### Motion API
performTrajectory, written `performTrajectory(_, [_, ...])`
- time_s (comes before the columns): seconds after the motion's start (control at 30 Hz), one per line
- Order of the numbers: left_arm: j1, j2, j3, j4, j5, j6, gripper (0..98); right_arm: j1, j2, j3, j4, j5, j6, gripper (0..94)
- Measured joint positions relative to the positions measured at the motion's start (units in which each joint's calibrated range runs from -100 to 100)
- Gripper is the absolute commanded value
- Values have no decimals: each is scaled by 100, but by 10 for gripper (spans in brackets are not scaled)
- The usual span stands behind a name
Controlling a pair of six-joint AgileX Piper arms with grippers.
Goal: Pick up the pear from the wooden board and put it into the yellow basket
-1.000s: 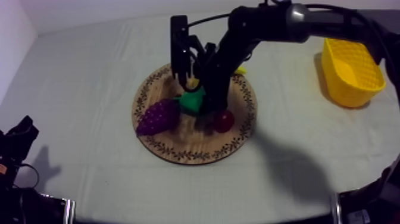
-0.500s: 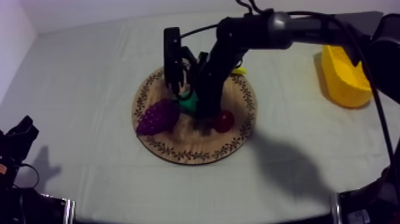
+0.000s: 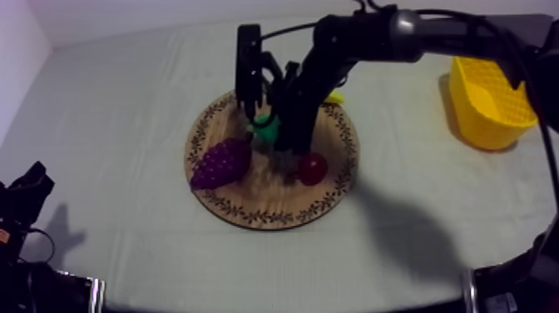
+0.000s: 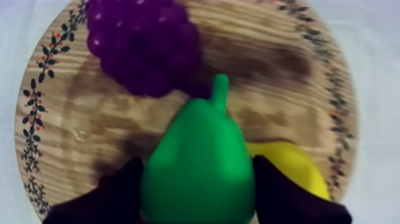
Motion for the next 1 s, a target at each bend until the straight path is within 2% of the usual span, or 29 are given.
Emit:
performTrajectory(0.2, [0, 0, 0, 0, 0, 0, 1, 339, -839, 79, 208, -492, -225, 387])
performTrajectory(0.33, [0, 0, 0, 0, 0, 0, 1, 714, -1506, 55, 458, -984, -513, 385])
performTrajectory(0.43, [0, 0, 0, 0, 0, 0, 1, 1077, -1987, -11, 765, -1397, -784, 377])
performTrajectory(0.63, [0, 0, 0, 0, 0, 0, 1, 1882, -2848, -125, 1622, -1868, -1606, 361])
performTrajectory(0.83, [0, 0, 0, 0, 0, 0, 1, 2719, -3150, 137, 2417, -1789, -2608, 352])
performTrajectory(0.9, [0, 0, 0, 0, 0, 0, 1, 2954, -3136, 344, 2564, -1695, -2894, 348])
performTrajectory(1.0, [0, 0, 0, 0, 0, 0, 1, 3269, -3061, 675, 2593, -1549, -3279, 342])
